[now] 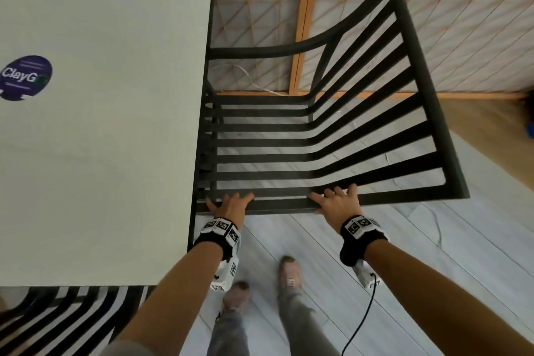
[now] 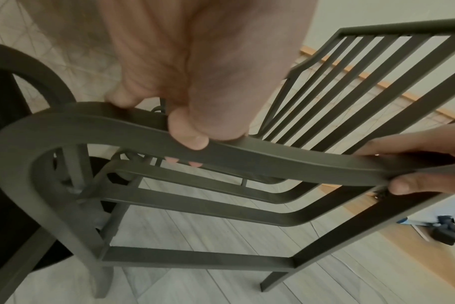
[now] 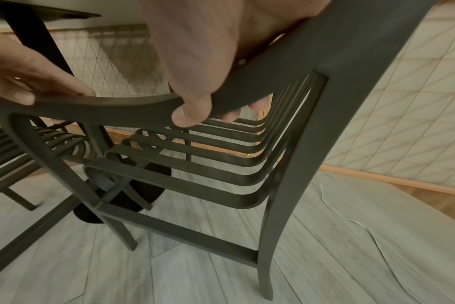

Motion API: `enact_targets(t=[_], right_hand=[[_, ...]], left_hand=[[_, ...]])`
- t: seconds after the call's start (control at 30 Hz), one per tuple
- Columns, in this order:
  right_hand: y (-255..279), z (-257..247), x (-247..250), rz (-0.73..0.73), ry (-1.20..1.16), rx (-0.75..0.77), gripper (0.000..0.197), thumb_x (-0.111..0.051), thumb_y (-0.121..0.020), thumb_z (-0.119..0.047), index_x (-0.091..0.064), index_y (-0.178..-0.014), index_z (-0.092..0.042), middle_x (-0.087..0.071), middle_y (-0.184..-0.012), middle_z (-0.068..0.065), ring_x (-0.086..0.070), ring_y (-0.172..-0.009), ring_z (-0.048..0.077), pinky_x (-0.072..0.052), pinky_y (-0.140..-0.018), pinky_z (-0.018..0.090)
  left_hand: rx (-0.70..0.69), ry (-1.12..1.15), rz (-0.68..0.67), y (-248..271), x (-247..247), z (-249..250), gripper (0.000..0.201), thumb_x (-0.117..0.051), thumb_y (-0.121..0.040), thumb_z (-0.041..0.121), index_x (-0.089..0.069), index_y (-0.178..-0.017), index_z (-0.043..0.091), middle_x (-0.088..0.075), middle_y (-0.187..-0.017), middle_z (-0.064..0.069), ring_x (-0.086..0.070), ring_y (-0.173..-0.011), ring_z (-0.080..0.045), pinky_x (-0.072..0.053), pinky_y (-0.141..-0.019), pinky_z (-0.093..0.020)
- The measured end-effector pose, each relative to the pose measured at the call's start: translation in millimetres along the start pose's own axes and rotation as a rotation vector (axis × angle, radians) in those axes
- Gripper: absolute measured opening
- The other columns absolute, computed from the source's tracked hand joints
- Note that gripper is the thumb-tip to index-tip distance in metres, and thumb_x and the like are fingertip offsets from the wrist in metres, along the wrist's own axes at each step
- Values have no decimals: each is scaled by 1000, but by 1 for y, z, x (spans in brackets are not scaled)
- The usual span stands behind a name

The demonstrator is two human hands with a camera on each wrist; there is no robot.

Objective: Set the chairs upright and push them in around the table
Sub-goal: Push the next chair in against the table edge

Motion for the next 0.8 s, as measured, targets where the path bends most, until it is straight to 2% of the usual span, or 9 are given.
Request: enact_targets(t=[0.1,0.2,0.47,0.53,0.63,0.67,0.7,0.77,0.8], right_hand=[[5,-9,-1,-8,-14,-20,43,-48,-94,-41,-35,-135,-35,-62,-119,6,-54,-111,32,-27,-100,58],[1,-12,2,-9,-26,-29,43,-48,-94,-42,-33,-134,-36,-62,-119,6,-53,-111,32,-26,-100,59],[-9,-10,3,-15,-35,-20,46,-45,-93,-47,-32,-136,-36,-59,-125,4,-50,-116,31,-26,-101,60],[-6,-10,1,-24,-50,-27,46,-44,-94,-47,-31,-136,-38,-57,-127,4,-49,-118,31,-26,-101,60],[3,-12,4,-26,-92,-21,50,-45,-93,-49,-27,-138,-38,-50,-134,6,-44,-122,32,-28,-103,61],[6,-15,9,-6,-100,-6,54,-47,-91,-50,-25,-140,-39,-47,-137,6,-41,-125,33,-28,-103,62],[10,-21,15,18,-101,21,58,-49,-90,-50,-23,-141,-39,-44,-140,7,-38,-128,33,-26,-104,63],[21,-37,28,75,-99,69,61,-54,-89,-46,-24,-141,-37,-39,-144,7,-33,-133,34,-22,-107,64],[28,-47,34,110,-99,85,60,-56,-88,-42,-27,-140,-35,-39,-145,6,-32,-134,32,-21,-108,63]], left_hand=[[36,-5,33,7,-2,-7,61,-38,-93,-5,-42,-135,40,-49,-136,-9,-29,-138,-36,-1,-104,-81],[69,-5,9,3,2,-9,60,-44,-92,-3,-43,-136,38,-44,-142,-10,-20,-143,-40,2,-104,-79],[90,14,3,5,7,-11,51,-35,-95,-2,-47,-132,29,-46,-142,-10,-24,-140,-37,-13,-106,-77],[95,55,-5,13,5,-8,46,-41,-97,8,-43,-136,32,-40,-147,-10,-21,-142,-38,-12,-109,-75],[36,78,8,27,5,4,58,-46,-96,23,-23,-147,40,-18,-160,-7,-6,-148,-40,-10,-114,-68],[0,74,20,34,6,10,62,-46,-96,23,-18,-148,40,-16,-161,-7,-8,-148,-41,-12,-114,-66],[-37,77,23,44,6,18,62,-47,-95,22,-19,-149,37,-21,-159,-9,-17,-146,-41,-19,-115,-65],[-114,136,-40,71,4,35,51,-47,-95,21,-32,-144,24,-41,-148,-13,-43,-133,-36,-37,-110,-55],[-153,177,-96,87,3,43,44,-46,-96,21,-40,-139,17,-49,-142,-13,-49,-128,-33,-41,-107,-49]])
Point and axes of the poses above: each hand's wrist, its own y-axis away from the middle knuckle, its own x-axis out of the back of the hand, z = x × y, the point moved 9 cm from there along -y, towards the middle knuckle
